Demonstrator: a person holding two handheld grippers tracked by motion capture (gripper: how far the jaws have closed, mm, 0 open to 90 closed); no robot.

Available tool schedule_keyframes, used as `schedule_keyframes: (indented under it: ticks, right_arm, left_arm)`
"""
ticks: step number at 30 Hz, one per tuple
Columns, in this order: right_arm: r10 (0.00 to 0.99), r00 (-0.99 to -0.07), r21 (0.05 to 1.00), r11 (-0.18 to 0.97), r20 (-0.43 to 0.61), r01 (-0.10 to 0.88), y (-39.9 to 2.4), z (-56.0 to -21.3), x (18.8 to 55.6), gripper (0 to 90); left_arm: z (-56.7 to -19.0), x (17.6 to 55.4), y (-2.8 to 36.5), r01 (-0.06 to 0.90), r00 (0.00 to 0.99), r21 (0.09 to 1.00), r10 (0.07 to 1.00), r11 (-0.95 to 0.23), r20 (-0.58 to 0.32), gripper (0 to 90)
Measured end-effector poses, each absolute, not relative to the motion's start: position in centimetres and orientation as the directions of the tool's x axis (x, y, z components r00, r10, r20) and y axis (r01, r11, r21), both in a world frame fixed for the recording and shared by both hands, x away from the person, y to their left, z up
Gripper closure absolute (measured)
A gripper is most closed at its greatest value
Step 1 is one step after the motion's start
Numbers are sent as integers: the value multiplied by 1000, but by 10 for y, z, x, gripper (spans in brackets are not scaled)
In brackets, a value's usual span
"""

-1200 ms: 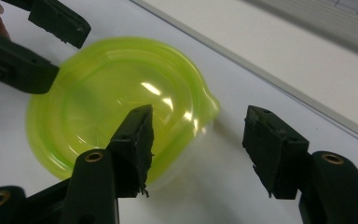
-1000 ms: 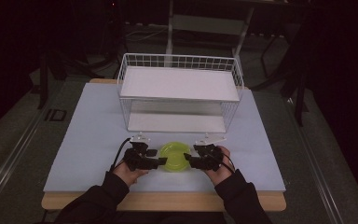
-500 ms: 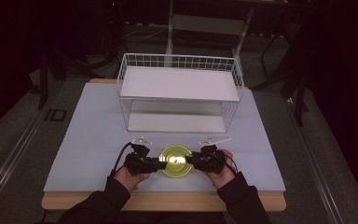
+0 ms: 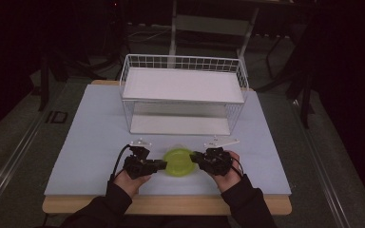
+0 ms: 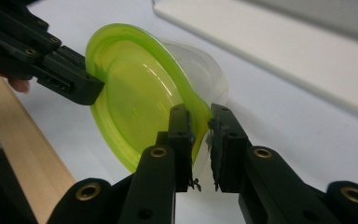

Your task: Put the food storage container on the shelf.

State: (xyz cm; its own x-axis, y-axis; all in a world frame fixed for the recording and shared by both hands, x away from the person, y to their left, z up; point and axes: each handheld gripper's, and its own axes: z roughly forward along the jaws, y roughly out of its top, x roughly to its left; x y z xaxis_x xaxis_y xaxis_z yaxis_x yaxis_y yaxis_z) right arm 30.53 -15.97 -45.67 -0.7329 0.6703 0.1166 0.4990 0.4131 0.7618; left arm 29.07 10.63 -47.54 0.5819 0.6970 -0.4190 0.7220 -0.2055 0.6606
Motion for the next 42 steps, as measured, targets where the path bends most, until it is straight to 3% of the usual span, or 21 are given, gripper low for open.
schedule_keyframes:
  ticks: [12,26,42]
  right_arm:
    - [647,-756,814,383,101,437,-160,-409,308,802]
    - [641,-762,856,343,88,387,-158,-351,320,801]
    - [662,-745,874,311,84,374,-154,-302,346,800]
  left_arm:
    - [-440,296,117,679,614,716,658,-159,-436,816]
    - [-378,305,127,582,662,804,644,-120,-383,819]
    - [-333,333,131,551,669,830,640,-88,-377,822]
